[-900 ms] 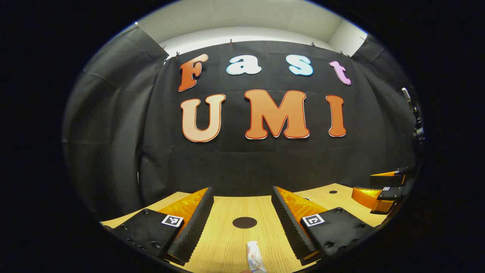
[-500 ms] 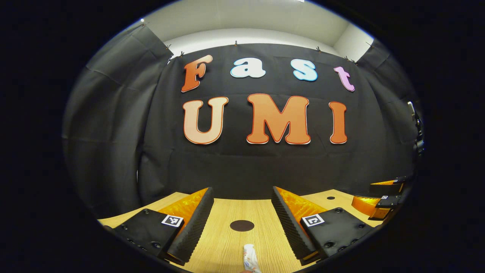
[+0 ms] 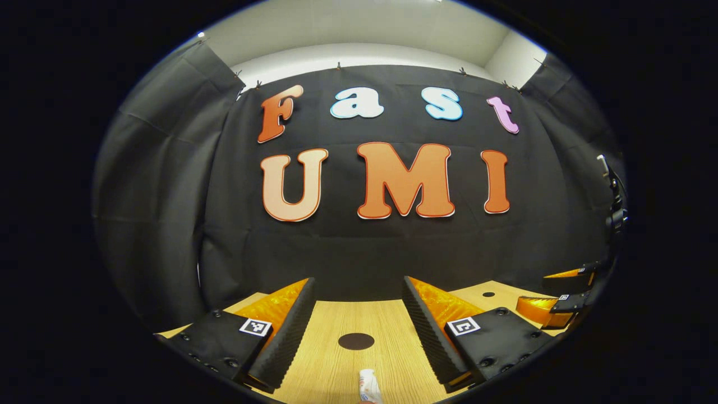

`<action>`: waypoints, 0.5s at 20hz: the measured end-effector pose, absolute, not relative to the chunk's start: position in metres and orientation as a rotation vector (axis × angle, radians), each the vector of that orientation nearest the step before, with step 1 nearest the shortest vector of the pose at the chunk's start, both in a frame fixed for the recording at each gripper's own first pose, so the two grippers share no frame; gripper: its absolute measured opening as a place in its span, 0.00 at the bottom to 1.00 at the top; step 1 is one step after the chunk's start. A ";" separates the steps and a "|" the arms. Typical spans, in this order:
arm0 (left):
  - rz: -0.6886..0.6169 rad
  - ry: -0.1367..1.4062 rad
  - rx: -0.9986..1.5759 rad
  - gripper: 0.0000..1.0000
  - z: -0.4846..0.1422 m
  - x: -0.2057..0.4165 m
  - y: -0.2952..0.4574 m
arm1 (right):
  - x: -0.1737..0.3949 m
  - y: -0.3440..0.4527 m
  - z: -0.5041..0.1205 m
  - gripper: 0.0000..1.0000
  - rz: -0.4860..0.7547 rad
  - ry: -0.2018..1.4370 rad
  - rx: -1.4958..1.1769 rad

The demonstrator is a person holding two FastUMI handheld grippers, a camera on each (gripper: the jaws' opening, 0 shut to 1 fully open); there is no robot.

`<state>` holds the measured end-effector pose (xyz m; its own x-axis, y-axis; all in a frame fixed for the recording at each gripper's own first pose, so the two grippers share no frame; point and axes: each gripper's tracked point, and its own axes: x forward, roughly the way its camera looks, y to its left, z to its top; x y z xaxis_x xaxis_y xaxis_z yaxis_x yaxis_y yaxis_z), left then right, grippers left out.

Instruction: Put the toothbrush and toothpaste on the desktop into the cup, then pick up the cup and place it on the coaster on the desktop.

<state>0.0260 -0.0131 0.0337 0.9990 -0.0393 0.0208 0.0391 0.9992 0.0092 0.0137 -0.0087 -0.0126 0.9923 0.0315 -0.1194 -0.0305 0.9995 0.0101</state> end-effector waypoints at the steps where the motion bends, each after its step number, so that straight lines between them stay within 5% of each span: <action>1: -0.053 -0.006 0.000 0.97 0.032 0.029 -0.015 | 0.015 -0.006 -0.017 0.98 0.046 0.144 0.024; 10: -0.136 0.405 0.017 0.98 -0.064 0.064 -0.017 | 0.026 0.011 -0.059 0.96 0.117 0.452 0.039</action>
<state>0.0641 -0.0167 -0.0639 0.9100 -0.1289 -0.3942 0.1355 0.9907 -0.0110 0.0263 0.0111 -0.0587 0.8931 0.1210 -0.4332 -0.1037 0.9926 0.0635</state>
